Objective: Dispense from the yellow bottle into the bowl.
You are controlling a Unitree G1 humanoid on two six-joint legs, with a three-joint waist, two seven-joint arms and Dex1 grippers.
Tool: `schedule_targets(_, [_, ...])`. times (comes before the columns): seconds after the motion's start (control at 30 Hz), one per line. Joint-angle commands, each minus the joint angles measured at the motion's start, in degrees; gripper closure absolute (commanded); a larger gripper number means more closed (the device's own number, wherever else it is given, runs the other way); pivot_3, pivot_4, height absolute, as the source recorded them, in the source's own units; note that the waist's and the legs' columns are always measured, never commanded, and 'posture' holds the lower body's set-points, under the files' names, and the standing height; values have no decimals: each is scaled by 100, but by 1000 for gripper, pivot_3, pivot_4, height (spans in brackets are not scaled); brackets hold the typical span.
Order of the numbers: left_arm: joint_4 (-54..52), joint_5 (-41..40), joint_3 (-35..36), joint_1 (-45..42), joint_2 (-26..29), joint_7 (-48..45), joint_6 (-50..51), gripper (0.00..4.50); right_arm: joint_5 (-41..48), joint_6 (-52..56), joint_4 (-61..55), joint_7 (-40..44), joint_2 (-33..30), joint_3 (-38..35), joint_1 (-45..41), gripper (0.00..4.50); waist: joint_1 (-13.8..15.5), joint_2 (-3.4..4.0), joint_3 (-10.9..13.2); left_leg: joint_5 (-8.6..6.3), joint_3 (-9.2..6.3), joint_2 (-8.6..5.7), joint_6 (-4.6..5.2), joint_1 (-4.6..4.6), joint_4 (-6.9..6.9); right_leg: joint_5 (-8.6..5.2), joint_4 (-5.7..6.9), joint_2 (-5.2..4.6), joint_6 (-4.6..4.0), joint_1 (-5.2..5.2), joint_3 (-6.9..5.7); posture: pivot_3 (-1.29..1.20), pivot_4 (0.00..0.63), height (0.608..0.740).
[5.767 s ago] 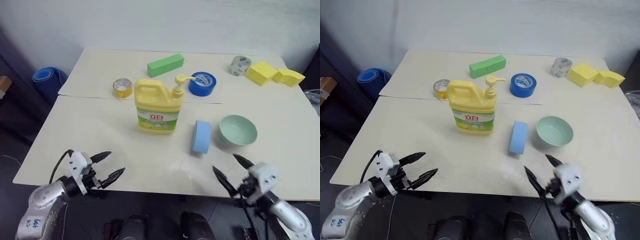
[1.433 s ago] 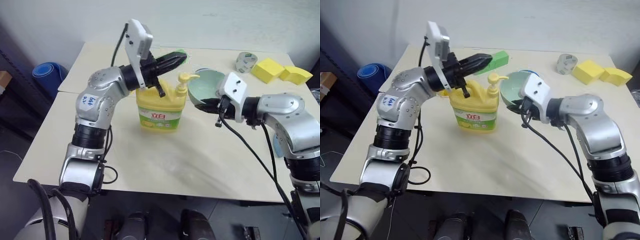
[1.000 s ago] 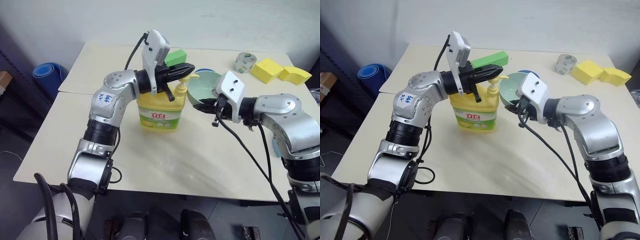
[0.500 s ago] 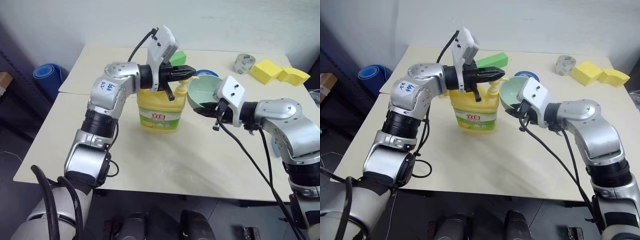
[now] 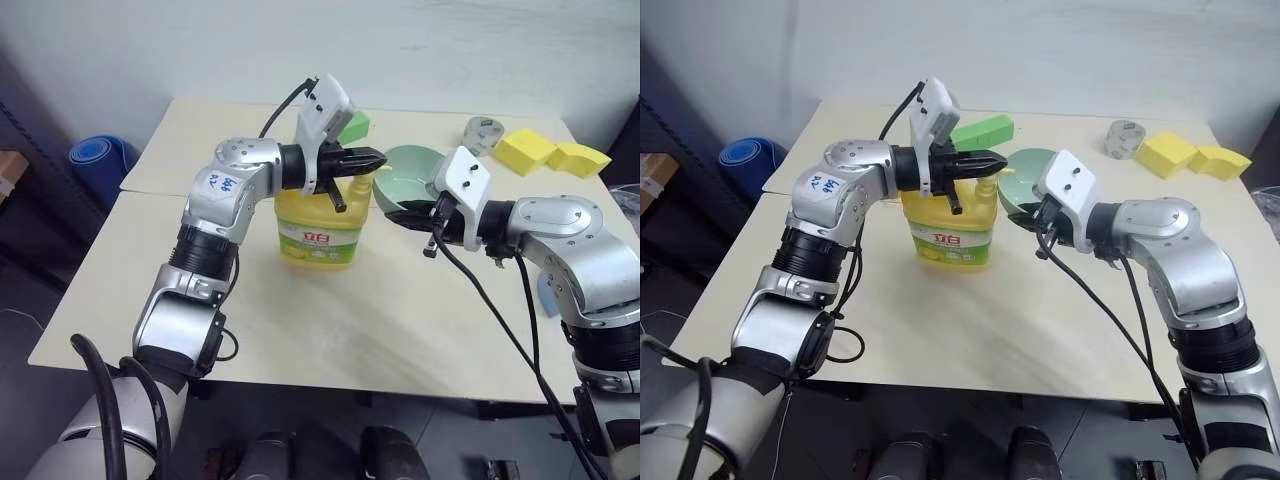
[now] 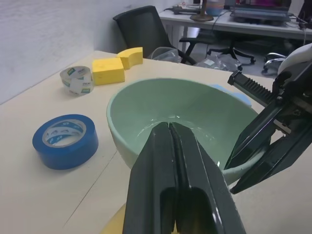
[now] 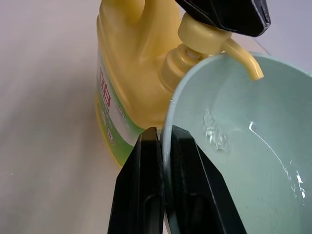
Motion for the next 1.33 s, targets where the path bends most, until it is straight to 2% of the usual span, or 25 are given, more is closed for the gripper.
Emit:
schedule_targets(0.03, [9, -260, 215, 489, -149, -62, 43, 4490, 69, -231, -48, -90, 11, -328, 49, 4500, 5, -1, 1, 0, 0, 0, 0, -3, 0, 0, -2, 0, 0, -2, 0, 0, 150, 740])
schedule_targets(0.13, [-437, -647, 647, 561, -269, -224, -513, 4490, 43, -561, 182, -51, -55, -500, 354, 4500, 20, -1, 3, 0, -6, 0, 0, -16, 2, 0, -7, 0, 0, -9, -5, 0, 150, 740])
schedule_targets(0.2, [-972, -939, 798, 774, -218, -671, -963, 4490, 9, -953, 570, 6, -54, -673, 720, 4500, 43, 0, 14, 0, -6, -2, 0, -22, 2, 0, -16, -1, 0, -9, -7, 0, 150, 740])
schedule_targets(0.27, [-1386, -1099, 873, 1111, -76, -994, -1242, 4490, -267, -1719, 1256, 47, -76, -670, 1106, 4500, 43, -4, 28, 0, -6, -2, 0, -31, -2, 0, -21, 0, 0, -15, -12, 0, 150, 740])
schedule_targets(0.5, [-2214, -1346, 936, 2129, 492, -1316, -1163, 4490, -1135, -3677, 3474, 47, -10, -331, 1491, 4500, -62, 13, 58, 0, -2, -2, 1, -34, -8, 0, -25, -1, 0, -25, -10, 0, 150, 740])
schedule_targets(0.63, [-2874, -1384, 958, 2976, 851, -1218, -1023, 4490, -1107, -4300, 4384, 58, 223, -440, 1407, 4500, -123, 17, 63, 0, -5, 3, 0, -33, -8, 0, -24, 0, 0, -23, -12, 0, 150, 740])
schedule_targets(0.67, [-2979, -1225, 938, 3345, 990, -1235, -1183, 4498, -1066, -4359, 4455, 188, 199, -449, 1496, 4197, -143, 17, 63, 0, -5, 4, 0, -33, -5, 0, -21, 0, 0, -22, -10, 0, 150, 740])
schedule_targets(0.77, [-3380, -1114, 912, 4228, 1329, -1218, -1208, 3925, -945, -4921, 4524, 183, 107, -730, 1776, 3315, -167, 22, 64, 0, -5, 8, 0, -22, -10, 0, -20, 1, 0, -16, -8, 0, 150, 740])
schedule_targets(0.93, [-3792, -1161, 1033, 5439, 1731, -1169, -1139, 2416, -232, -5560, 3538, 574, 140, -1345, 2702, 1579, -71, 27, 75, -1, -12, 4, 0, -36, -6, 0, -38, -3, 0, -15, -11, 0, 150, 740])
schedule_targets(1.07, [-3667, -528, 1095, 6642, 1789, -995, -2279, 1262, 253, -5682, 1742, 902, 313, -1366, 4413, 284, -41, 32, 74, -2, -13, 6, -3, -22, -16, -1, -42, -2, -1, -3, -10, 0, 150, 740])
schedule_targets(1.1, [-3555, -437, 1142, 6852, 1772, -954, -2529, 1225, 224, -5799, 1487, 930, 344, -1326, 4747, 36, -31, 31, 74, -4, -12, 8, -5, -22, -21, -1, -47, 0, -1, -4, -10, 0, 150, 740])
schedule_targets(1.2, [-3217, -8, 1173, 7264, 1816, -748, -3173, 1225, 50, -5970, 1220, 832, 431, -1272, 5279, 36, -4, 30, 76, -4, 2, 6, -5, -17, -25, -1, -56, 0, -2, -3, -2, 0, 150, 740])
schedule_targets(1.33, [-2884, 508, 1222, 7404, 1805, -267, -3767, 1225, -155, -6027, 1496, 482, 583, -1316, 5344, 36, -1, 30, 76, -3, 23, 4, -1, -9, -8, -4, -61, 0, -11, 3, 27, 0, 150, 740])
